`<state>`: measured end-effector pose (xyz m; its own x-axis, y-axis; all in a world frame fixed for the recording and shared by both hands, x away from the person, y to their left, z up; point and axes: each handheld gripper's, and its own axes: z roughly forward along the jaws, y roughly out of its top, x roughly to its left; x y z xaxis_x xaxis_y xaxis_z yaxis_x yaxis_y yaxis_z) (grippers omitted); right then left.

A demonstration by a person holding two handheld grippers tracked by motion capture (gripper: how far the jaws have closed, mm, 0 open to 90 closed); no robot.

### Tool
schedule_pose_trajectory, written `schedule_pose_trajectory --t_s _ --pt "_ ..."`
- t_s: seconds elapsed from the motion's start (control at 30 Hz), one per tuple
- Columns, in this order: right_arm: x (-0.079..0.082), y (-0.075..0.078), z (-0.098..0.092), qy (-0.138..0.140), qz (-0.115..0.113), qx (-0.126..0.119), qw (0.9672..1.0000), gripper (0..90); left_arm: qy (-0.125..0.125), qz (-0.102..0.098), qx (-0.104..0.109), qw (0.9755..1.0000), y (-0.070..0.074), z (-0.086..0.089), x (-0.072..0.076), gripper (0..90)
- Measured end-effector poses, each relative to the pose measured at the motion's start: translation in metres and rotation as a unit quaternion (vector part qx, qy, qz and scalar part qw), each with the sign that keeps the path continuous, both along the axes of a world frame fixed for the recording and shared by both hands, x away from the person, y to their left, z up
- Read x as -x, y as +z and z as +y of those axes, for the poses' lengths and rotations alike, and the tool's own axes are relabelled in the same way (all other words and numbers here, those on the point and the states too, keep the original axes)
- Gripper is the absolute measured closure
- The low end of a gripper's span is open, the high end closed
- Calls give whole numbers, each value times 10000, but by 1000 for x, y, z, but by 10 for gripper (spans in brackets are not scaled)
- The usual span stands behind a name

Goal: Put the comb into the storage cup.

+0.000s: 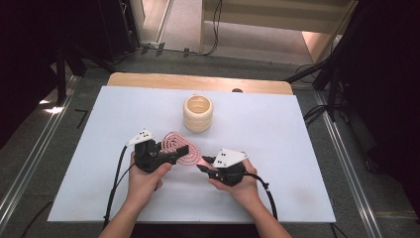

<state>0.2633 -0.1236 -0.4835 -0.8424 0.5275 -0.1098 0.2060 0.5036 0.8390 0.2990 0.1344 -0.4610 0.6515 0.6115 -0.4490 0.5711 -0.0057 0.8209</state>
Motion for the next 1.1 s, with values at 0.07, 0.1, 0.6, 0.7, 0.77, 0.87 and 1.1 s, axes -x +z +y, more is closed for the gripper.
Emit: schedule_pose_trajectory --t_s 0.07,0.1,0.6,0.7,0.77,0.87,1.1 --pt "1 0 2 -15 -23 -25 10000 676 5 11 17 10000 0 0 0 332" --pt "1 0 3 -24 -27 -33 10000 676 -5 17 26 10000 0 0 0 342" --pt "4 -5 6 -219 -232 -75 9995 676 -159 236 308 9991 1 5 -3 510" --pt "4 -7 7 -239 -304 -91 9992 675 -220 280 443 9984 2 7 -3 572" --pt "4 -8 6 -240 -314 -139 9991 674 -240 270 461 9983 2 7 -3 594" --pt "4 -10 8 -246 -361 -71 9990 672 -310 236 557 9977 4 8 -2 636" --pt "2 -6 4 -142 -215 -443 9987 453 -398 80 574 9975 8 8 0 654"
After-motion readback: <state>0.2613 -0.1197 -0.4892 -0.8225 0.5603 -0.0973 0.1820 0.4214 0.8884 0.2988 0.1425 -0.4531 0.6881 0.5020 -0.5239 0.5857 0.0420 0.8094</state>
